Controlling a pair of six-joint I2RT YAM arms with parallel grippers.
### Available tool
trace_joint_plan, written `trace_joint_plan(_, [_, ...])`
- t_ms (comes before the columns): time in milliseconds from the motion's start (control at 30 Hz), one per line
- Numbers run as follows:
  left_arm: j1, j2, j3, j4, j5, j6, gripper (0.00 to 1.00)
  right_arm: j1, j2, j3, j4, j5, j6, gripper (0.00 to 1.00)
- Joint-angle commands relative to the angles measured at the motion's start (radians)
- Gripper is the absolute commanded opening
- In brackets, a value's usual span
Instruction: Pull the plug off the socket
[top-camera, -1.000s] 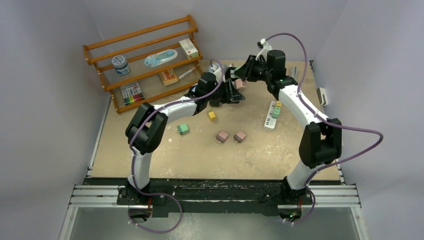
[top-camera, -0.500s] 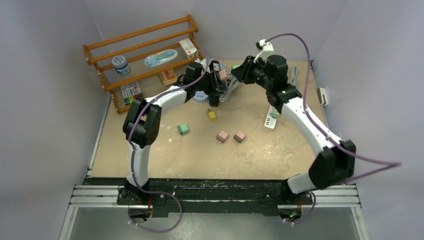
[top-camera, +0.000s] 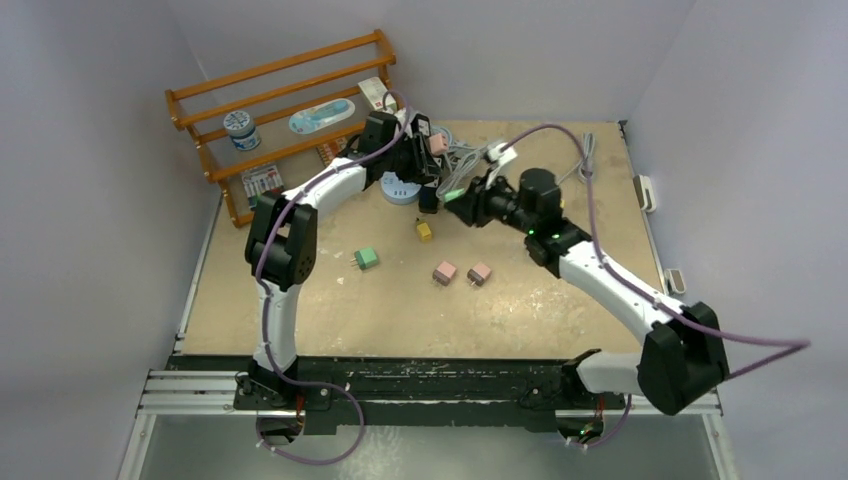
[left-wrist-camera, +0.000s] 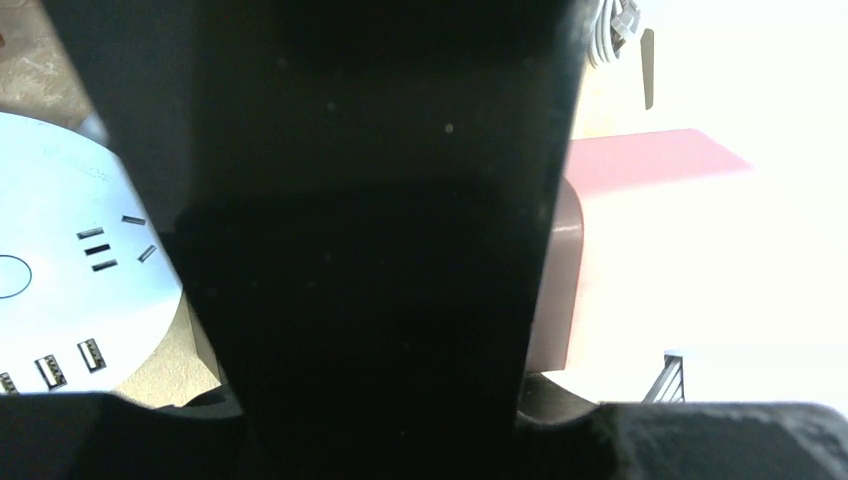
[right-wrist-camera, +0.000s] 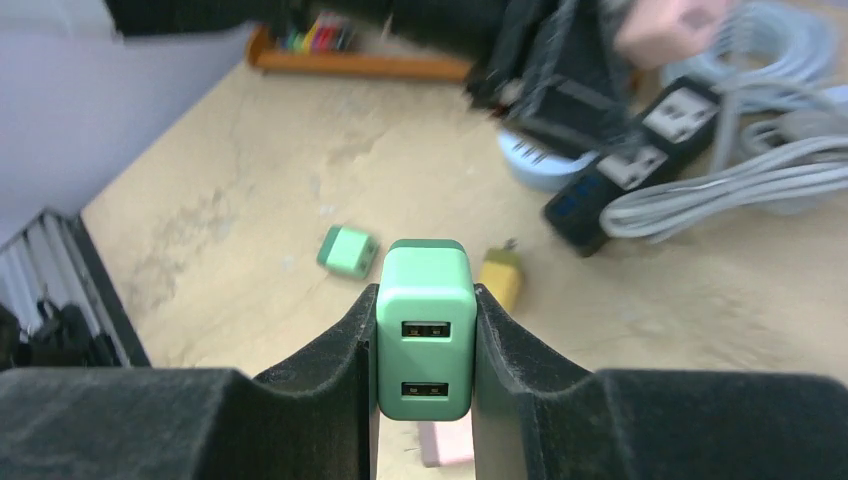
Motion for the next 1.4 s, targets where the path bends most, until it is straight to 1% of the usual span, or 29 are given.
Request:
trace_joint_plan(0, [0.022,-0.019,0.105,0.026,0.017,0.07,0.0,0.14,0.079,-0.005,0.093,-0.023,-0.082,0.0])
trace_joint_plan(67, [0.023,-0.021,0.121,0.005,0.031,0.08,0.0,0.181,0.151,0.011,0.13,-0.049,-0.069,0.0])
trace_joint_plan(133, [0.026,-0.027,0.127,-0.009,0.039,0.088,0.0,0.208,0.243,0.049,0.148,-0.114,-0.055,0.0])
trace_joint_plan(233, [0.029,-0.029,0.131,-0.013,0.046,0.087,0.0,0.26,0.399,0.195,0.142,-0.211,-0.064,0.0])
trace_joint_plan(433, [0.029,-0.024,0.136,-0.015,0.054,0.078,0.0,0.36,0.672,0.417,0.1,-0.311,-0.089,0.0])
trace_joint_plan(533, [0.03,-0.033,0.124,-0.018,0.051,0.082,0.0,0.364,0.738,0.447,0.095,-0.374,-0.074,0.0])
trace_joint_plan(633, [0.03,-0.053,0.1,-0.019,0.038,0.098,0.0,0.365,0.754,0.422,0.113,-0.365,-0.07,0.0])
trace_joint_plan(867, [0.03,-0.081,0.048,0.016,0.02,0.082,0.0,0.365,0.79,0.433,0.086,-0.311,-0.083,0.14])
trace_joint_plan(1100, [0.029,-0.112,-0.032,0.107,0.008,0.029,0.0,0.365,0.773,0.4,0.06,-0.278,-0.11,0.33])
trace_joint_plan(1233, [0.028,-0.133,-0.06,0.081,-0.011,0.053,0.0,0.365,0.743,0.37,0.084,-0.278,-0.095,0.45])
trace_joint_plan(1267, [0.028,-0.138,-0.065,0.068,-0.017,0.063,0.0,0.365,0.735,0.363,0.094,-0.278,-0.088,0.49])
trace_joint_plan(1333, [0.029,-0.156,-0.086,0.068,-0.042,0.074,0.0,0.364,0.712,0.35,0.111,-0.273,-0.082,0.66])
trace_joint_plan(1367, [0.03,-0.165,-0.098,0.079,-0.053,0.075,0.0,0.364,0.702,0.343,0.116,-0.267,-0.079,0.72])
